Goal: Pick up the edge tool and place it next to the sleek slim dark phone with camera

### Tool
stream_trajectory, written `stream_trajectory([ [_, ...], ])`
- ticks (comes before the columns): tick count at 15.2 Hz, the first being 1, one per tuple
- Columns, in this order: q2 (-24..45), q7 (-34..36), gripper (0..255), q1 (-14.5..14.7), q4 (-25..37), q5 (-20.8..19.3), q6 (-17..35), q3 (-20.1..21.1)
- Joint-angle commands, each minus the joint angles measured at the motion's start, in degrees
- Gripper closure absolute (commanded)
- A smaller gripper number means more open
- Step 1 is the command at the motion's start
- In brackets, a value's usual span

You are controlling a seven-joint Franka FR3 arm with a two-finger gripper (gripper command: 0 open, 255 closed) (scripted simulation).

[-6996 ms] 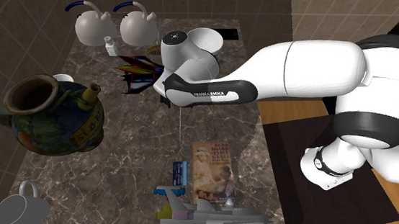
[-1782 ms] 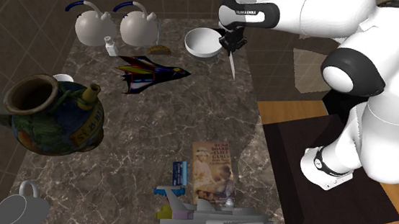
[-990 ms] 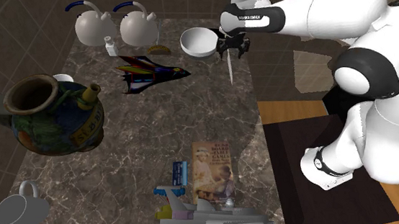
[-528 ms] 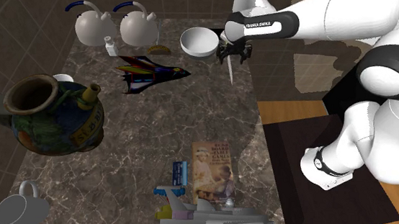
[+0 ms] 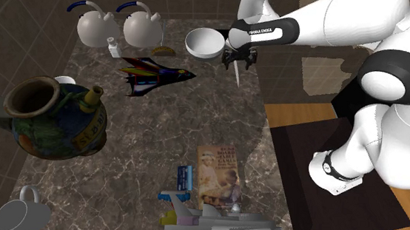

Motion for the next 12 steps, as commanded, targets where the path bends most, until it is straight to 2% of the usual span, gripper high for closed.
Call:
stream_trajectory([
  [1, 0.01, -0.01, 0, 0.00, -0.02, 0.02, 0.03, 0.01],
  [3, 0.01, -0.01, 0, 0.00, -0.01, 0.01, 0.02, 0.01],
  [4, 0.01, -0.01, 255, 0.00, -0.01, 0.01, 0.02, 0.01],
  [12, 0.01, -0.01, 255, 0.00, -0.01, 0.01, 0.02, 0.01],
])
